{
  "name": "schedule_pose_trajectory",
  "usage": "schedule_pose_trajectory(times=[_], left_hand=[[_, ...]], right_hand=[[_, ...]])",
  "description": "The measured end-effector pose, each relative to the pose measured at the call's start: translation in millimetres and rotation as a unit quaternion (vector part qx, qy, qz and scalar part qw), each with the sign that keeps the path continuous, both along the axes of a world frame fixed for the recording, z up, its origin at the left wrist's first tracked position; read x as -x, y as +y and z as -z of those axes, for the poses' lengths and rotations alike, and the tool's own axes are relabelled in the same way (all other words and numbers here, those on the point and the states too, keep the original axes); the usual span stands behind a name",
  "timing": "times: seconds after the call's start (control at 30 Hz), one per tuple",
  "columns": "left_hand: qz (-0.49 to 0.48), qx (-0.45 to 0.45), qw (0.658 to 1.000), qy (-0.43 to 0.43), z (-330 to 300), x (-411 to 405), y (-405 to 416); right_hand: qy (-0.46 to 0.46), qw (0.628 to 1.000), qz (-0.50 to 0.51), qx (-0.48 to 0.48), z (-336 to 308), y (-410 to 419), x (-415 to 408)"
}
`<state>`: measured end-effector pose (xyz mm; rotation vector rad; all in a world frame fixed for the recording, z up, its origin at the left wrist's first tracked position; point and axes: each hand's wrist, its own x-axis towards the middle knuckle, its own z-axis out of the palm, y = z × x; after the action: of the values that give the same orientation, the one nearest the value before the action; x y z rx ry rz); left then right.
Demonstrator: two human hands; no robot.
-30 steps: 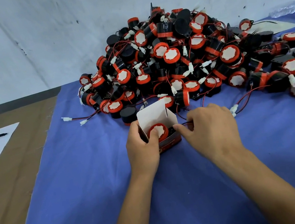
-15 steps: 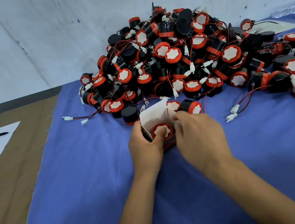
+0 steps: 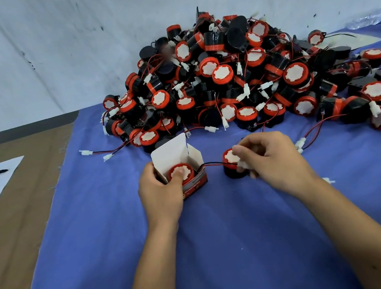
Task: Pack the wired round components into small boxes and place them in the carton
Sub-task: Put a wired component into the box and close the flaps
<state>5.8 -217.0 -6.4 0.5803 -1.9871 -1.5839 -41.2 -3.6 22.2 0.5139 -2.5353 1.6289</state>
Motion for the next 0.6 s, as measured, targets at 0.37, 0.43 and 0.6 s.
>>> schedule_pose_trajectory(times=[0.37,0.43,0.6], left_hand=[[0.102,0.002,0.995,0.021,0.9,-0.2,10.3],[0.125,0.0,0.992,0.025,1.2,-0.7,15.1],[0.144,0.009,0.989,0.0,4.3,-0.2,26.2]], right_hand=[[0.241,0.969,-0.036,0.045,0.7,-39.7,-33.9],[0.31,0.95,-0.008,-0.023,2.9,-44.7,-36.0],[0.282,0.949,-0.004,-0.14,4.2,-60.6,-40.8]])
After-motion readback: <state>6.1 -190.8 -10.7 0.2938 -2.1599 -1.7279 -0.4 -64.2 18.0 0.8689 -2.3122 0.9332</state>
